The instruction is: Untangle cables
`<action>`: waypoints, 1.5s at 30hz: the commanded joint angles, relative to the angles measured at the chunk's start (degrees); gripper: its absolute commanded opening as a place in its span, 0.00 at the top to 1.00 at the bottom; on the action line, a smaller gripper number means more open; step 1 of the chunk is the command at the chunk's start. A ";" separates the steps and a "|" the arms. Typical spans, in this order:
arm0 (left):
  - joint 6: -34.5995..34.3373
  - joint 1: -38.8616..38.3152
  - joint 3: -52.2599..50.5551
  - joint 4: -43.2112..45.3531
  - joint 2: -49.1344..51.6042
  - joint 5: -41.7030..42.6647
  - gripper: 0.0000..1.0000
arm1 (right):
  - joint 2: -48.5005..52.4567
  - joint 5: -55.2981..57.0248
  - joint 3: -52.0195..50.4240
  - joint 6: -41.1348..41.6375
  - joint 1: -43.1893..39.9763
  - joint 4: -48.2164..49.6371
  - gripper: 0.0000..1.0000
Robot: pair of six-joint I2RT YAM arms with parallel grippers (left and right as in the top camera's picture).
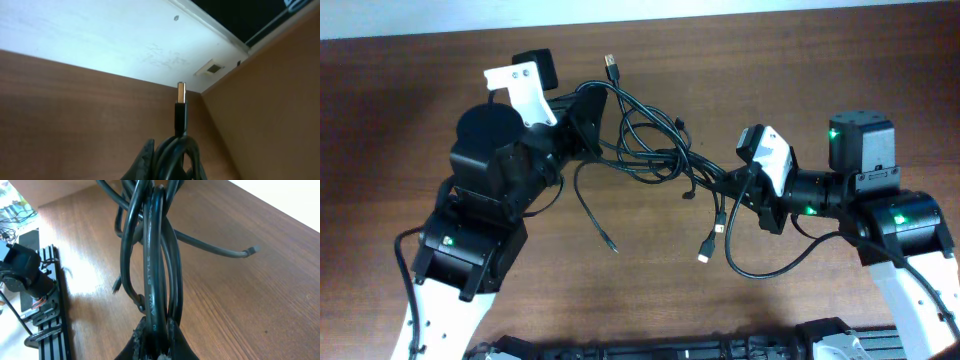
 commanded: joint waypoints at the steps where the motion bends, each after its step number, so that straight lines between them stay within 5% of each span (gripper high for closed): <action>1: -7.98 5.49 1.42 2.71 -2.32 -7.37 1.00 | 0.04 4.66 -0.11 -0.02 -0.22 -3.15 0.96; 6: -10.58 7.76 1.42 2.69 -2.32 -6.47 1.00 | 0.04 5.90 -0.13 0.02 -0.22 -4.55 0.96; 9: 2.75 7.69 1.42 2.69 -2.23 2.82 1.00 | 0.04 4.09 -0.11 1.11 -0.22 -2.69 0.26; 11: 11.32 7.69 1.42 2.69 -2.08 8.79 1.00 | 0.04 0.96 -0.11 1.11 -0.22 -1.05 0.18; 18: 32.68 7.69 1.42 2.16 -1.81 31.87 1.00 | 0.04 -2.05 -0.11 14.40 -0.22 11.91 0.15; 28: 38.29 7.54 1.42 1.68 -0.17 41.51 1.00 | 0.04 -2.12 -0.11 28.22 -0.22 27.96 0.13; 36: 38.25 2.60 1.42 10.16 5.03 47.58 1.00 | 0.04 -5.09 -0.11 28.15 -0.22 28.44 0.14; 45: 32.54 1.81 1.42 20.70 5.11 39.63 1.00 | 0.79 -4.22 -0.15 21.00 -0.22 13.88 0.59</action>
